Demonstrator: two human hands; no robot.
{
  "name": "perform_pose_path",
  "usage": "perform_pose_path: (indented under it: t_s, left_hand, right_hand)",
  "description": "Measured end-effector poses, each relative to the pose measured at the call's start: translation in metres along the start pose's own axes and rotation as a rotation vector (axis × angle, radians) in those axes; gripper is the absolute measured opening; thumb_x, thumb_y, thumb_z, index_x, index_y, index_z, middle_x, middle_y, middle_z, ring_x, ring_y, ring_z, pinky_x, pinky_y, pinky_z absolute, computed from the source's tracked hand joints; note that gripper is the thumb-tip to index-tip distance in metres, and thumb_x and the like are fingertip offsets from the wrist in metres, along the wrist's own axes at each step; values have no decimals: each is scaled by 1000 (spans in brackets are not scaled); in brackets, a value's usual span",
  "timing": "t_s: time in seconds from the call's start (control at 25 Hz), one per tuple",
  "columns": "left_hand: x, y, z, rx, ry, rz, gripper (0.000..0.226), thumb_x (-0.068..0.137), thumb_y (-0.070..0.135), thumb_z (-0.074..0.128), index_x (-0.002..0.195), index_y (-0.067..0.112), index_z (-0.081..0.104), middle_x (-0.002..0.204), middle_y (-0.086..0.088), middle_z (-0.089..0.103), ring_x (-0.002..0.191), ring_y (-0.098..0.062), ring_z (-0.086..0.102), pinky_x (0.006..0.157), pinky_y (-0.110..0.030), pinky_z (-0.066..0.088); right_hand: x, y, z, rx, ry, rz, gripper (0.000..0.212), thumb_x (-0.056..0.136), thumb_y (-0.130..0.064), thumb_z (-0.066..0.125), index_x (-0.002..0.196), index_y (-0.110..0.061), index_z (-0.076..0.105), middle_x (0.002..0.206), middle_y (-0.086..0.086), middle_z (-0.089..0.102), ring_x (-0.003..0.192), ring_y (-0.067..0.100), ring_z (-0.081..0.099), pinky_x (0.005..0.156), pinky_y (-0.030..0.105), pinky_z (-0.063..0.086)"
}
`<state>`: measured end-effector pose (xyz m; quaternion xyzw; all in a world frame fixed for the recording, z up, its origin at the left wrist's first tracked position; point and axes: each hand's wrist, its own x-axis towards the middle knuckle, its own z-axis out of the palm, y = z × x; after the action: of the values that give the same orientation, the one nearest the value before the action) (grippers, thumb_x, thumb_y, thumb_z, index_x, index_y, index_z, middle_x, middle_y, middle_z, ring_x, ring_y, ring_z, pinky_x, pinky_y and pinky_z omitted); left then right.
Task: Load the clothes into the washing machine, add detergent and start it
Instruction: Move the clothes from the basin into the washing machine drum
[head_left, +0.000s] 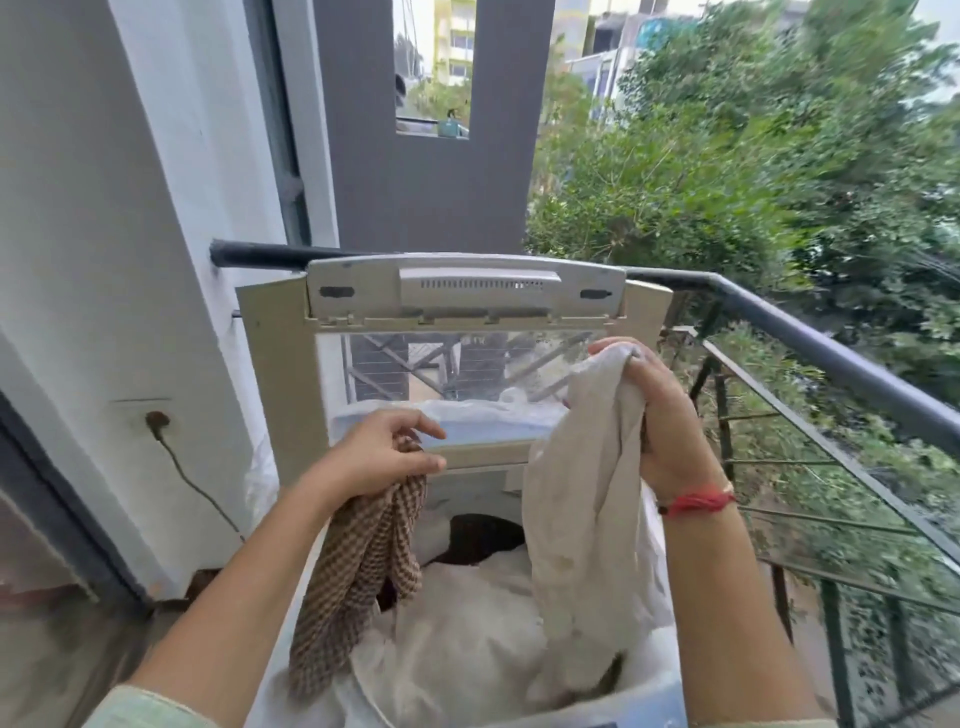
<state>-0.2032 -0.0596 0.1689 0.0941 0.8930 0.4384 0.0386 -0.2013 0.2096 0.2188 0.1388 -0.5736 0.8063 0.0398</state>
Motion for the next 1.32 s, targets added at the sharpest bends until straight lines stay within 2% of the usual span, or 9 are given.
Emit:
perform_pose_path:
  t_s: [0.12, 0.28, 0.52, 0.64, 0.76, 0.88, 1.0, 1.2, 1.32]
  left_hand:
    - [4, 5, 25, -215, -201, -87, 49, 66, 41, 80, 111, 30, 65, 100, 11, 69, 98, -3, 62, 90, -22, 45]
    - [12, 0, 45, -266, -378, -28, 23, 79, 30, 73, 99, 20, 73, 105, 3, 72, 104, -13, 64, 96, -26, 45]
    - [13, -19, 5, -132, 220, 44, 34, 76, 37, 65, 85, 5, 64, 70, -4, 58, 68, -10, 51, 66, -26, 38]
    - [11, -5, -15, 0, 349, 141, 6, 88, 17, 64, 90, 12, 65, 76, 7, 60, 70, 1, 51, 62, -3, 36]
    - [9, -14, -31, 49, 431, 154, 5, 88, 19, 64, 83, 21, 64, 70, 12, 59, 68, 4, 52, 64, -8, 37]
    - [4, -30, -42, -12, 409, 89, 6, 83, 29, 65, 80, 34, 68, 81, 9, 70, 83, -10, 62, 78, -28, 46]
    - [1, -31, -42, 34, 370, 58, 17, 87, 18, 65, 86, 34, 71, 89, 13, 71, 92, -10, 62, 83, -26, 46]
    - [16, -34, -43, 161, 452, -40, 25, 89, 17, 62, 113, 10, 67, 114, -8, 67, 109, -21, 58, 85, -22, 36]
    - [21, -44, -47, 147, 492, -87, 26, 89, 17, 61, 114, 10, 66, 112, -7, 67, 109, -22, 58, 83, -21, 36]
  right_hand:
    - [6, 17, -3, 65, -199, 53, 27, 81, -34, 69, 98, -16, 60, 87, 10, 57, 84, 31, 53, 67, 33, 49]
    - [12, 29, -1, 74, -133, -5, 34, 67, -38, 81, 82, -20, 57, 77, 1, 60, 65, 12, 57, 58, 22, 49]
    - [15, 44, -40, -800, 384, -124, 13, 88, -14, 63, 77, -21, 58, 70, -6, 61, 64, 9, 56, 55, 19, 39]
    - [9, 61, -34, -755, 280, -87, 16, 93, -15, 53, 80, -24, 55, 59, -8, 50, 49, 0, 40, 49, 17, 30]
    - [6, 57, -27, -723, 21, -63, 10, 91, -28, 59, 83, -21, 59, 67, -4, 54, 57, 3, 46, 53, 20, 35]
    - [13, 56, -35, -1266, -410, 348, 41, 67, -40, 81, 98, -19, 65, 91, -1, 67, 83, 15, 62, 68, 28, 45]
    - [16, 96, -48, -1713, -225, 397, 31, 74, -27, 74, 102, -18, 65, 100, 8, 67, 98, 28, 62, 71, 31, 45]
    - [22, 131, -57, -778, 412, 292, 11, 85, -14, 49, 80, -13, 58, 82, 8, 60, 86, 27, 55, 58, 30, 35]
    - [32, 107, -55, -967, 332, 71, 13, 77, -29, 47, 69, -18, 50, 65, -7, 50, 71, 21, 49, 56, 22, 34]
